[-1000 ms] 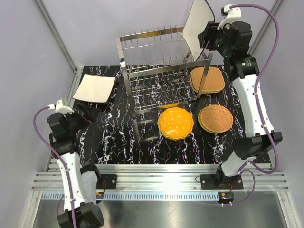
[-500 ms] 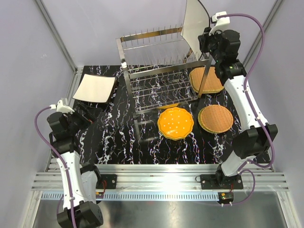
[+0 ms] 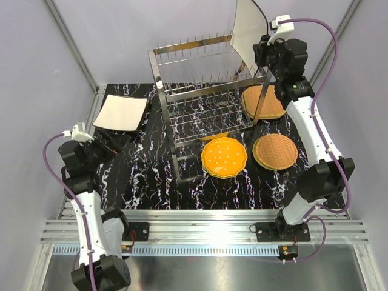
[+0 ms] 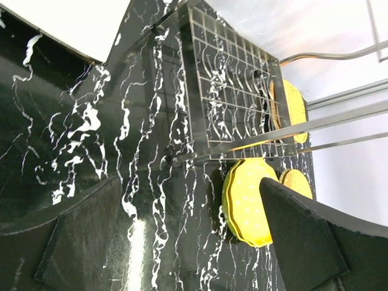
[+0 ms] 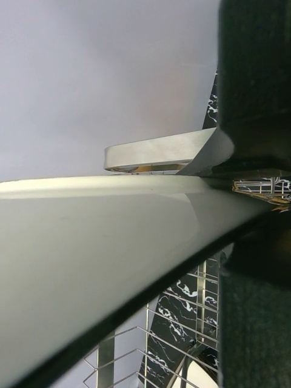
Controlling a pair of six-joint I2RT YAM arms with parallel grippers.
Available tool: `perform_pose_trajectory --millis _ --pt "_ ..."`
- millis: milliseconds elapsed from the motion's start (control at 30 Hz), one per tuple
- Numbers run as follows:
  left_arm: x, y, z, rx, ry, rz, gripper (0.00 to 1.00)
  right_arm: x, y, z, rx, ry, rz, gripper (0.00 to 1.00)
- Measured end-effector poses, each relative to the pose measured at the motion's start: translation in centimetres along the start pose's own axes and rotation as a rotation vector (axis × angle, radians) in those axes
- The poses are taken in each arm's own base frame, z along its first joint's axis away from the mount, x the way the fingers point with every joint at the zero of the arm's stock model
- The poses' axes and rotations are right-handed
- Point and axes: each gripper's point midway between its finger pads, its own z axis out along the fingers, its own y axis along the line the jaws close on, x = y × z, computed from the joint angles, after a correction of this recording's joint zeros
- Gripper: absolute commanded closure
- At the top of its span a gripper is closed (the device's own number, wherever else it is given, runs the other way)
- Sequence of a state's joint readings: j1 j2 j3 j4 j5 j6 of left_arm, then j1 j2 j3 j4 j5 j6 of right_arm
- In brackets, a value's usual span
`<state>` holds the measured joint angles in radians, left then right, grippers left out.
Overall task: Unload the plates from the dish rack
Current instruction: Grab a plate with the right arm
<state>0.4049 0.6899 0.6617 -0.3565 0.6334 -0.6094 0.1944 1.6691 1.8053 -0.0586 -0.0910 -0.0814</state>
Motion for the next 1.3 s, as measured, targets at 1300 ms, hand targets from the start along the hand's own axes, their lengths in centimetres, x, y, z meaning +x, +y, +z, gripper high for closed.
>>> perform_pose_trajectory --millis 1300 --pt "-3.3 -6.8 0.1 0.192 -0.022 -0.044 0.01 -8.4 -0.8 1.1 0.025 -0.164 0.048 1.00"
